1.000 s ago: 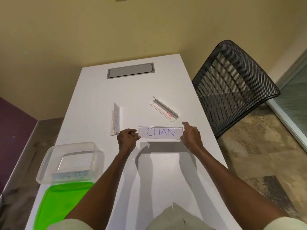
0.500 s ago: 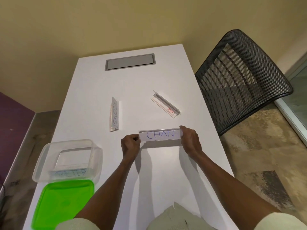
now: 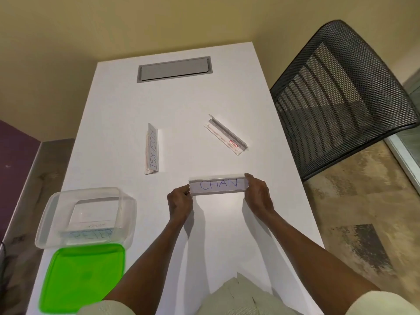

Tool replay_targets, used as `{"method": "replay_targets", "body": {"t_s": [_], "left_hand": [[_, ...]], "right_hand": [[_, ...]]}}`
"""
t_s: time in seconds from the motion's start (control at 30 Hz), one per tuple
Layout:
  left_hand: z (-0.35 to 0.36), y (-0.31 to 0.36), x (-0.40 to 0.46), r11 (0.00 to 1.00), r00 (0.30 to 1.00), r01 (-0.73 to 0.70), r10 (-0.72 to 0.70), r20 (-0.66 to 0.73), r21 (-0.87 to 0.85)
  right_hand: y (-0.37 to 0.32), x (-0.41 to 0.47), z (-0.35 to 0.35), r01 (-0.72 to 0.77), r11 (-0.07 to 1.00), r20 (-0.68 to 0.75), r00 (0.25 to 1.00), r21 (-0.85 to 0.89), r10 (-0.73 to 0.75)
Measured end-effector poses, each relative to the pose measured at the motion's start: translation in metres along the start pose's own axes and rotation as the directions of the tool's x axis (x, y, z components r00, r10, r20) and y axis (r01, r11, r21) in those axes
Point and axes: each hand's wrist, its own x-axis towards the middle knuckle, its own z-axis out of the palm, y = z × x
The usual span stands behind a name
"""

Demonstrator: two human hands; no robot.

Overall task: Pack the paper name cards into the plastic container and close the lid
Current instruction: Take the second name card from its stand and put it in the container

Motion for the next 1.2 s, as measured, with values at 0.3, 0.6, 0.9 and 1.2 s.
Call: {"method": "replay_targets", "body": {"t_s": [0.3,0.6,0.9,1.2], "left_hand": [[0.001,-0.004,0.003,0.998,0.997,0.050,-0.051,0.053,0.029],[-0.003,0.001,0.000,0.992,0.991,0.011,-0.028,0.132,0.127],[-0.014,0.002,0.006,0.997,0.993,0.046,-0.052,0.106,0.062],[-0.020,0.008,0.016,0.802,0.872,-0.485,0.412,0.264,0.349]], "right_hand": [[0.005,-0.004,0.007,0.032,0.996,0.016,0.999,-0.082,-0.031],[0.005,-0.005,0.005,0.038,0.995,0.045,0.998,-0.097,-0.034],[0.004,-0.001,-0.011,0.182,0.952,0.030,0.983,-0.246,-0.180],[0.005,0.025,-0.024,0.433,0.822,0.253,0.898,-0.370,-0.359]]}}
